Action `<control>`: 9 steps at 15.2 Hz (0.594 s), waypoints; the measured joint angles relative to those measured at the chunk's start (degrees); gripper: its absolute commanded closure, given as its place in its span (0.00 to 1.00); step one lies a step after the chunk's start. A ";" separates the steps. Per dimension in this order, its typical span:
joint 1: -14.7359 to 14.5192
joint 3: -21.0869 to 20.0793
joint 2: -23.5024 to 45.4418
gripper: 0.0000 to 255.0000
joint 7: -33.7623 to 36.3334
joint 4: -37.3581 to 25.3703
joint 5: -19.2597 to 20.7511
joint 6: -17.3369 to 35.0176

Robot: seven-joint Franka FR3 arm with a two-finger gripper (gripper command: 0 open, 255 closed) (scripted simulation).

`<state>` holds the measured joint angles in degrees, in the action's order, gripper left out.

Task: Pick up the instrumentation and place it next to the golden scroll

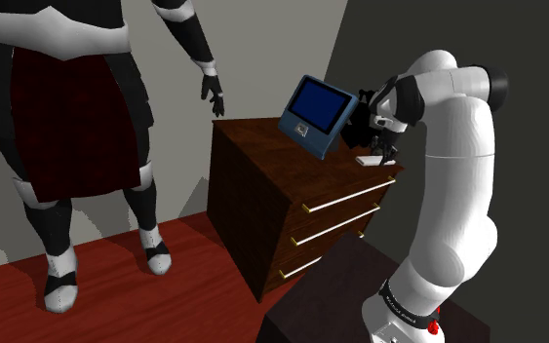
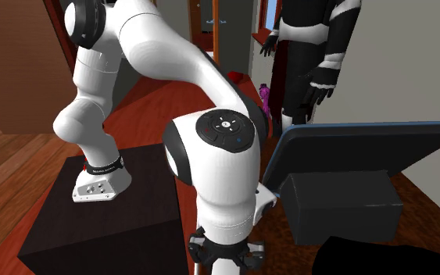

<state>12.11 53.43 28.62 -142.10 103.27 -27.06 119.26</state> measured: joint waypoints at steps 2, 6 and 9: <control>0.14 -0.47 0.51 1.00 -0.42 0.91 -0.66 1.25; 0.78 -1.25 1.55 1.00 -1.04 1.25 -1.64 2.36; 0.80 -1.31 1.62 1.00 -1.05 1.26 -1.71 2.44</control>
<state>12.91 52.12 30.25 -143.15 104.54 -28.77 121.70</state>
